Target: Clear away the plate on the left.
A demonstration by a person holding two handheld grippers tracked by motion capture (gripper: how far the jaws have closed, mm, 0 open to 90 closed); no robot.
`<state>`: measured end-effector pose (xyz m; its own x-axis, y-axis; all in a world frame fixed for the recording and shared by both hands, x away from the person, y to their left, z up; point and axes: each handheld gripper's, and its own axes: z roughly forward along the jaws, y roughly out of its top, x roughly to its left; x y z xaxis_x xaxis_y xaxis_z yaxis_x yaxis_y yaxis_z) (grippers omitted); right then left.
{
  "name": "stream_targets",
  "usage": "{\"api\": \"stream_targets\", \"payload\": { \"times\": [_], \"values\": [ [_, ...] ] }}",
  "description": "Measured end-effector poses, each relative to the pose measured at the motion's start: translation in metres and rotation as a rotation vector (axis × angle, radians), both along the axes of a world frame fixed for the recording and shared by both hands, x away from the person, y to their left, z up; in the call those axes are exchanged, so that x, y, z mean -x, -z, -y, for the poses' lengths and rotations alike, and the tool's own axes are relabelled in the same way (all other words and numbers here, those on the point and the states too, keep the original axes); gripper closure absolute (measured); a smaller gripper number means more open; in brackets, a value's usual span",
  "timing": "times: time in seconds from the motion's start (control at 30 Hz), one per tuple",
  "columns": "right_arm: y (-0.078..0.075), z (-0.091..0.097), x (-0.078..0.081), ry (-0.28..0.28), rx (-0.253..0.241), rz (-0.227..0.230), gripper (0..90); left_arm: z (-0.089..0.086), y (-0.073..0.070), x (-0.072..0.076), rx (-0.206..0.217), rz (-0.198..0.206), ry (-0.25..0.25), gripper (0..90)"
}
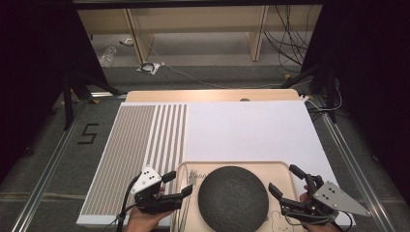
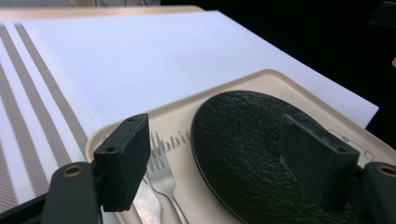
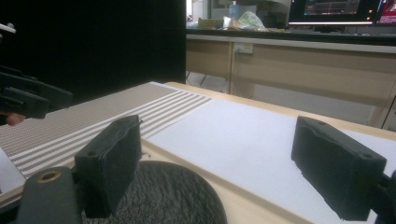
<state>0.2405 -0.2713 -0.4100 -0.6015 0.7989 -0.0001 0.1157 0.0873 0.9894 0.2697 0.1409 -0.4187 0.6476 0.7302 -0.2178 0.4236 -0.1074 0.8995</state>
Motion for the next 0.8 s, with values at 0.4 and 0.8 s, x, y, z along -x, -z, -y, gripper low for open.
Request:
{"api": "stream_targets", "payload": {
  "times": [0.4, 0.8],
  "values": [
    [0.000, 0.000, 0.000, 0.000, -0.003, -0.001, 16.9, -0.007, -0.001, 0.002, 0.023, 0.059, 0.022, 23.3],
    [0.000, 0.000, 0.000, -0.002, -0.001, 0.002, 16.9, -0.012, -0.002, 0.006, 0.032, 0.117, 0.045, 20.7]
  ]
}}
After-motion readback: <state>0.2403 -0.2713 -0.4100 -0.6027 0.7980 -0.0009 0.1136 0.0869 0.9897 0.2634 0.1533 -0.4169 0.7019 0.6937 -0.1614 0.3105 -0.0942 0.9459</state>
